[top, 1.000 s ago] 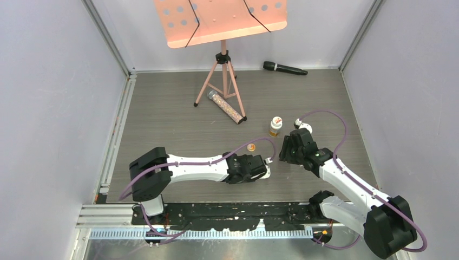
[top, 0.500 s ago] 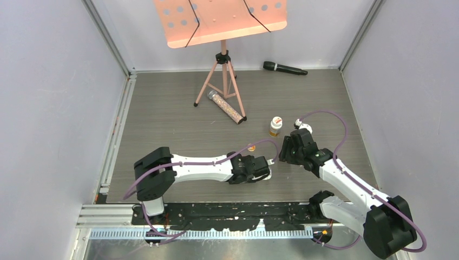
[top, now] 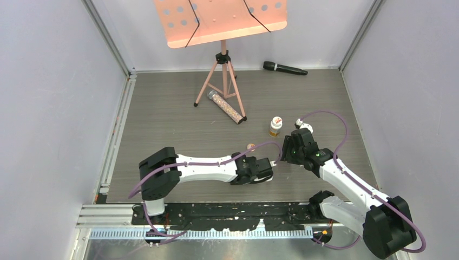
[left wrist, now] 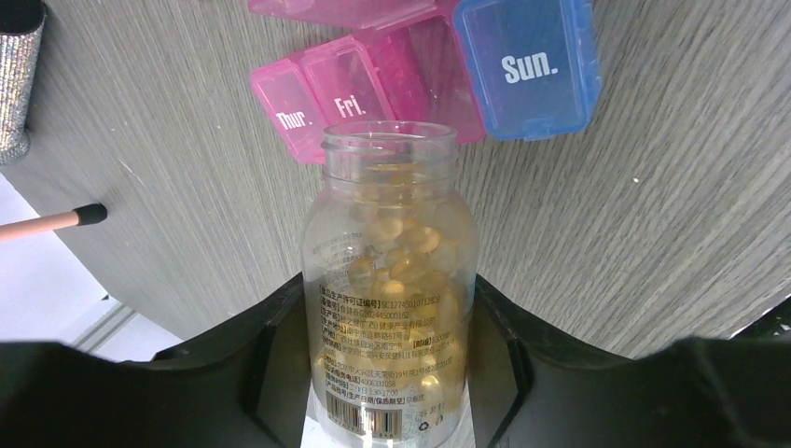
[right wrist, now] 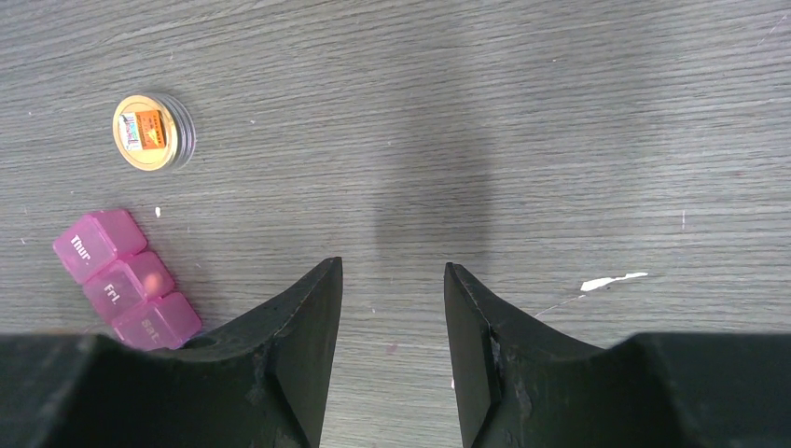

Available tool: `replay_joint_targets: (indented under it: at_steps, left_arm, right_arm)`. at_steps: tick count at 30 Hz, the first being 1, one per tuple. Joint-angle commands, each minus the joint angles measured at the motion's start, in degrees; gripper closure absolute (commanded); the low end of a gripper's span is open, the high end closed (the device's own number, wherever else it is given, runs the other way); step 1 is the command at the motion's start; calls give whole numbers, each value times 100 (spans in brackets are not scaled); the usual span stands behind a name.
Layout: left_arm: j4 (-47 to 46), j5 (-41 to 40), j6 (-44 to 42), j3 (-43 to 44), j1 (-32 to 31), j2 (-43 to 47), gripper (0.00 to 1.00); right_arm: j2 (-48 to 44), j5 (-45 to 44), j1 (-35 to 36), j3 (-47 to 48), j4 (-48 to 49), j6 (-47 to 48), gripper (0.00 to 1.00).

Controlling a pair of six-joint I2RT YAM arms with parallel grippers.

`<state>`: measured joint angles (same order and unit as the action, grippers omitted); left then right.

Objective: Sort the pills into containers

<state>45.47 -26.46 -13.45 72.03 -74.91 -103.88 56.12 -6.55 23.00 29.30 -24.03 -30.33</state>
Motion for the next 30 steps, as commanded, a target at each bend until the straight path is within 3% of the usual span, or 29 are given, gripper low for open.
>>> replay_joint_targets:
  at_steps: [1,15,30]
  left_arm:
    - [146,-198,52,290,-33,-58,100]
    - [-1,-284,96,187,-67,-121,100]
    - [-700,-266,361,-556,-53,792,100]
  right_arm:
    - [-20,1,-33,-20,162,15,49]
    - [66,74,-50,6,206,29,49]
    - [150,160,-51,55,232,9,49]
